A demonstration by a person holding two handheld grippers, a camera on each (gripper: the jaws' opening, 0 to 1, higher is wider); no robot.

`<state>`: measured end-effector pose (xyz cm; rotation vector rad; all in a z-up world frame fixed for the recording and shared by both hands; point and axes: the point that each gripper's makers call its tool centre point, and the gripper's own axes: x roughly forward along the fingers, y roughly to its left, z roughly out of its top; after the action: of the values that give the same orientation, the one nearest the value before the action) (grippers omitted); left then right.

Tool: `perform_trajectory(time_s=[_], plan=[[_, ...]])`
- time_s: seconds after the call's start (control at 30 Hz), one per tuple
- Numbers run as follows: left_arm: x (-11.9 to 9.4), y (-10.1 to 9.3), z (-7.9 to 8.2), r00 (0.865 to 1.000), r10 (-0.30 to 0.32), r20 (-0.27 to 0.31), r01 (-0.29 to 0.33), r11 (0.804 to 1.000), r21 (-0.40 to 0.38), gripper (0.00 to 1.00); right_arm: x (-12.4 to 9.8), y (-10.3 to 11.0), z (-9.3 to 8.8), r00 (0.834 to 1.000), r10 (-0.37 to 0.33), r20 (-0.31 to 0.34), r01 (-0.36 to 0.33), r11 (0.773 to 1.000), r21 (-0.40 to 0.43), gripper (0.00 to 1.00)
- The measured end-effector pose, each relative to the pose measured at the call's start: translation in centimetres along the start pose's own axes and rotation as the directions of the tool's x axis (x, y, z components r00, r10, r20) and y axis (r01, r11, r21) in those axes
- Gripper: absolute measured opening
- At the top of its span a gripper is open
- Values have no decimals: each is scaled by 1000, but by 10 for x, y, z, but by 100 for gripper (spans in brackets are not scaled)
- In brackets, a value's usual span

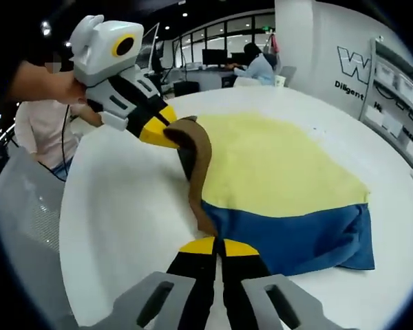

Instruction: Fold the garment on the visible template until the final outline fits inside the template.

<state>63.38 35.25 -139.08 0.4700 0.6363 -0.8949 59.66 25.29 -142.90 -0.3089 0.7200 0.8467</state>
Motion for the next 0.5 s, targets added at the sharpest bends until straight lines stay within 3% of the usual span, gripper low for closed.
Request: perform_trajectory(time_s=[0.5], plan=[[-24,-29,-11,999,-40,-8,39,998,-56,5,-36,24,-3,999,42,17,-42,999,-16,0]])
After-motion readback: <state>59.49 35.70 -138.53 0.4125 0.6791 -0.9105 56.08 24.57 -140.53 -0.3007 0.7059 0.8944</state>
